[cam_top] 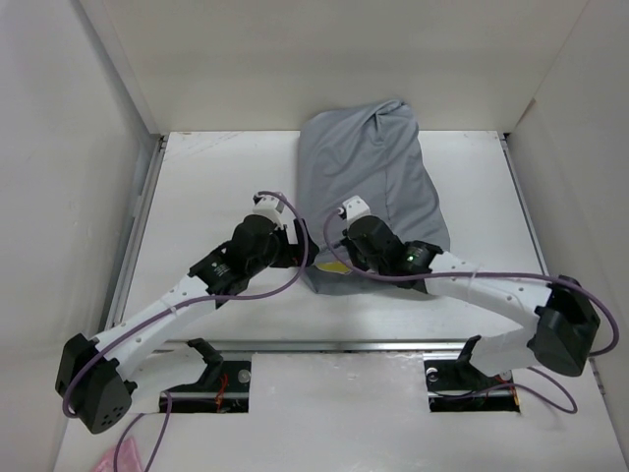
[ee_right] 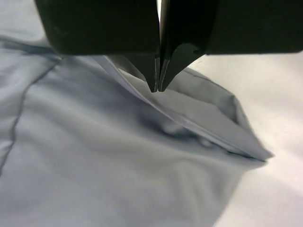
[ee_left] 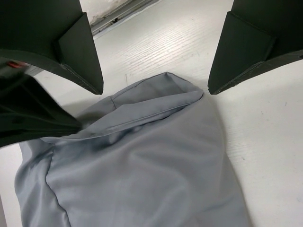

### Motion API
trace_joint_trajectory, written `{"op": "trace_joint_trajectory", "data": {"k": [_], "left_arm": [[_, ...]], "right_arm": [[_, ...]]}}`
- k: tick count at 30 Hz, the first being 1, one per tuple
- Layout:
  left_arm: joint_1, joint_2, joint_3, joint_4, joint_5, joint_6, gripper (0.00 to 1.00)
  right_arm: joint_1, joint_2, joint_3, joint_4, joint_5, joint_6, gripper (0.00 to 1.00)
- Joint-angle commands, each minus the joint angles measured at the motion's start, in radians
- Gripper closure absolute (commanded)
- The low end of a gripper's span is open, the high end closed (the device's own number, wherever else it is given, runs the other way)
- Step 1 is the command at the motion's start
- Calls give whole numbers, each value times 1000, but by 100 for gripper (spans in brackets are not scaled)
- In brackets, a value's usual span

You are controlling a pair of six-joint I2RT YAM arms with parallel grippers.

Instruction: Put the pillow into the pillowcase

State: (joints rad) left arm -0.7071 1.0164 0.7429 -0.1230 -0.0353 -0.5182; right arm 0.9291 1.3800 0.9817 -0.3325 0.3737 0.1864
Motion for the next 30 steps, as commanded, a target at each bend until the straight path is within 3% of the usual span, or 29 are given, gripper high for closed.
{"op": "trace_joint_trajectory", "data": {"k": [1,3,9,11,12,14,17,18,19,20,24,28,30], "left_arm": [[-3,-32,9,2,-40,4,8],[-3,-32,9,11,-40,4,8],[-3,-32,-2,2,-40,4,8],[-3,-44,-11,2,-49,-6,8],[-3,-55,-22,2,-49,-17,8],[-3,-64,-31,2,-49,-17,8],[-3,-73,-40,2,-58,-17,8],[-3,-73,-40,2,-67,-26,8],[-3,-73,-40,2,-67,-26,8],[-3,-73,-40,2,-67,-26,8],[-3,-82,-40,2,-87,-26,8],[-3,-72,-31,22,-101,-26,7],[-3,-59,-21,31,-101,-17,7]], "right_arm": [[-1,-116,9,24,-56,-37,100],[-1,-116,9,-17,-56,-74,93],[-1,-59,18,-2,-61,-277,45],[-1,-10,38,12,-88,-344,33],[-1,7,38,32,-88,-363,27],[-1,40,52,58,-98,-402,26],[-1,97,81,69,-75,-412,33],[-1,106,81,82,-75,-412,76],[-1,106,81,82,-75,-401,95],[-1,106,90,82,-88,-401,100],[19,39,100,-6,-243,-326,100],[85,-97,66,-184,-271,-223,100],[97,-159,45,-217,-422,-159,100]]}}
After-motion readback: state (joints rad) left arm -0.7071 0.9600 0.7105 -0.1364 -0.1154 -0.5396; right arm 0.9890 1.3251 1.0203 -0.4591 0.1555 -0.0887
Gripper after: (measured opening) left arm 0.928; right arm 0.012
